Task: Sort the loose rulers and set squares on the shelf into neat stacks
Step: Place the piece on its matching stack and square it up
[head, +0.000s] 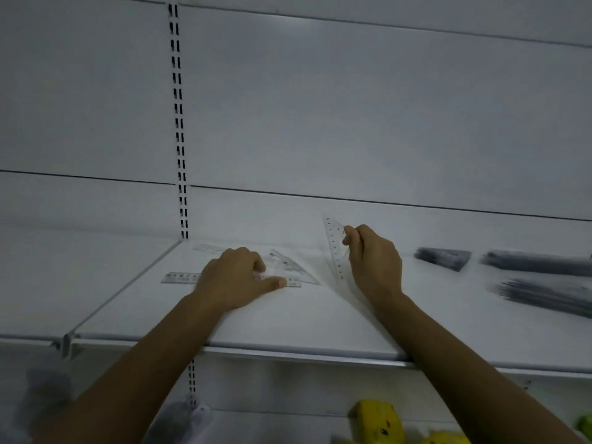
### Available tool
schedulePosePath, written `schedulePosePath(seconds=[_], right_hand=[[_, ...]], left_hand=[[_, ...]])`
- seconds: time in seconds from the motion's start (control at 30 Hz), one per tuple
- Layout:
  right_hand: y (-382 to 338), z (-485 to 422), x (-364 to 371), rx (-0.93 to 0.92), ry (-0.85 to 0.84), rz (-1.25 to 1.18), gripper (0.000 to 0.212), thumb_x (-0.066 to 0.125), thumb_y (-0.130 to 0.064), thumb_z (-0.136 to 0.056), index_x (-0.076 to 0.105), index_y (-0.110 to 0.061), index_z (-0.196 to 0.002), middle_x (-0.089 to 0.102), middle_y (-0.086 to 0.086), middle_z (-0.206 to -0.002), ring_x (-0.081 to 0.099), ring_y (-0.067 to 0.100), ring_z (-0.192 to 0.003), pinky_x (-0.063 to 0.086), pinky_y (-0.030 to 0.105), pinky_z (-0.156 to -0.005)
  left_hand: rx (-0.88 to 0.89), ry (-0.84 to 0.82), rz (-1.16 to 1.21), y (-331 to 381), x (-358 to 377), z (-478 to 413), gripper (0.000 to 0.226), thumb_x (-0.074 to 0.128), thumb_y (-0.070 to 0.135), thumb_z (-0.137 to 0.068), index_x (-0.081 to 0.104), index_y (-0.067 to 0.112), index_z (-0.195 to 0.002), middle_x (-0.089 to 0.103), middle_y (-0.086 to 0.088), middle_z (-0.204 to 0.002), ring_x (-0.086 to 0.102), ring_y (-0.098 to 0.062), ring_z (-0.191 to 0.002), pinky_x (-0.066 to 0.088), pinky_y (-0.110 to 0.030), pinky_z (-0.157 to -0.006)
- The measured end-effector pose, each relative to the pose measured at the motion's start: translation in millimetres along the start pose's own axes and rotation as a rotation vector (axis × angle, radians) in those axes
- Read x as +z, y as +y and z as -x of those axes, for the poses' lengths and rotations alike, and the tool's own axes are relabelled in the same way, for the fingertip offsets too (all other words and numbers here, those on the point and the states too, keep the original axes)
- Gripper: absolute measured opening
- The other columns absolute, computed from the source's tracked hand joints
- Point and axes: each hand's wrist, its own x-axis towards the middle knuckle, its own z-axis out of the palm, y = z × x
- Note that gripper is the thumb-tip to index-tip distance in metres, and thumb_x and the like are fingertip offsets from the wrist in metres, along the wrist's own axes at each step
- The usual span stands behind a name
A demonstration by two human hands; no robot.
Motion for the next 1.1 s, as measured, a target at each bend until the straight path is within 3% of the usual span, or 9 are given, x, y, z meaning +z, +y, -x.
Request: schedulePosePath(seconds=[0.27, 0.47, 0.6, 0.7, 0.77, 0.83, 0.93, 1.0, 1.1], right_hand=[[3.0, -1.3, 3.9, 0.069, -0.023, -0.060, 0.041, 0.030, -0.040, -0.100, 0.059, -0.015, -0.086, 0.065, 0.002, -0.077, 0.061, 0.019, -0.069, 0.048, 0.034, -0.066], [7.1, -3.9, 6.6, 0.081, -0.021, -0.035, 0.045, 0.026, -0.037, -0.101, 0.058, -0.010, -0.088, 0.064, 0.005, -0.079, 0.060, 0.021, -0.072, 0.046, 0.034, -0.067], [13.6, -6.2, 10.7, 0.184, -0.003, -0.068, 0.046, 0.027, -0.036, -0.101, 0.057, -0.005, -0.087, 0.064, 0.007, -0.081, 0.059, 0.023, -0.073, 0.042, 0.032, -0.065], [15.3, -4.9, 10.9, 0.218, 0.024, -0.097, 0.044, 0.030, -0.035, -0.100, 0.058, -0.005, -0.085, 0.063, 0.009, -0.081, 0.058, 0.026, -0.074, 0.044, 0.034, -0.069], [13.8, -3.0, 9.7, 0.219, 0.022, -0.102, 0.044, 0.030, -0.035, -0.100, 0.059, -0.005, -0.086, 0.063, 0.009, -0.082, 0.058, 0.025, -0.074, 0.045, 0.034, -0.069], [11.5, -2.8, 8.5, 0.215, 0.014, -0.095, 0.044, 0.029, -0.035, -0.100, 0.059, -0.005, -0.087, 0.063, 0.008, -0.082, 0.058, 0.024, -0.075, 0.044, 0.034, -0.070], [8.1, -1.6, 6.1, 0.231, -0.035, -0.189, 0.042, 0.030, -0.035, -0.101, 0.059, -0.010, -0.084, 0.061, 0.004, -0.073, 0.058, 0.021, -0.069, 0.044, 0.032, -0.068], [4.8, -2.3, 2.4, 0.314, -0.098, -0.463, 0.040, 0.034, -0.033, -0.102, 0.057, -0.011, -0.078, 0.057, 0.004, -0.061, 0.053, 0.015, -0.055, 0.044, 0.028, -0.058], [-2.8, -0.9, -5.8, 0.411, -0.233, -0.767, 0.039, 0.040, -0.031, -0.101, 0.056, -0.010, -0.073, 0.052, 0.005, -0.054, 0.042, 0.010, -0.042, 0.036, 0.020, -0.046]], left_hand=[[0.011, -0.061, 0.203, -7.9, 6.7, -7.5, 0.041, 0.071, 0.057, -0.069, 0.054, 0.023, -0.055, 0.059, 0.006, -0.065, 0.058, -0.012, -0.066, 0.042, -0.026, -0.060], [0.036, -0.003, -0.134, 7.1, -5.1, 4.9, 0.041, 0.053, 0.067, -0.078, 0.054, 0.029, -0.091, 0.051, 0.011, -0.098, 0.050, -0.010, -0.089, 0.039, -0.028, -0.071], [0.157, -0.214, -0.323, 28.7, -19.7, 26.4, 0.062, 0.031, 0.073, -0.083, 0.053, 0.027, -0.119, 0.052, 0.004, -0.124, 0.049, -0.015, -0.107, 0.042, -0.032, -0.087], [0.222, -0.447, -0.267, 37.9, -27.2, 64.6, 0.109, 0.009, 0.090, -0.061, 0.020, 0.024, -0.147, 0.022, 0.001, -0.154, 0.026, -0.018, -0.138, 0.022, -0.035, -0.114], [0.266, -0.414, -0.274, 38.1, -28.0, 87.3, 0.122, 0.004, 0.095, -0.049, 0.000, 0.027, -0.150, -0.004, 0.009, -0.158, 0.002, -0.012, -0.145, 0.002, -0.031, -0.115], [0.357, -0.242, -0.218, 29.3, -24.3, 97.9, 0.105, 0.014, 0.089, -0.061, 0.012, 0.032, -0.149, 0.004, 0.017, -0.154, 0.010, -0.007, -0.143, 0.006, -0.028, -0.113], [0.570, 0.057, -0.123, 17.3, -18.0, 107.2, 0.058, 0.028, 0.062, -0.091, 0.055, 0.025, -0.126, 0.058, 0.005, -0.131, 0.057, -0.016, -0.117, 0.050, -0.039, -0.093], [0.665, 0.117, -0.049, 10.4, -15.2, 112.5, 0.035, 0.040, 0.042, -0.094, 0.063, 0.022, -0.112, 0.067, 0.005, -0.115, 0.064, -0.015, -0.101, 0.051, -0.032, -0.080], [0.743, 0.239, -0.041, 16.7, -19.5, 113.4, 0.031, 0.042, 0.029, -0.095, 0.070, 0.018, -0.100, 0.072, 0.005, -0.097, 0.066, -0.013, -0.084, 0.046, -0.026, -0.074]])
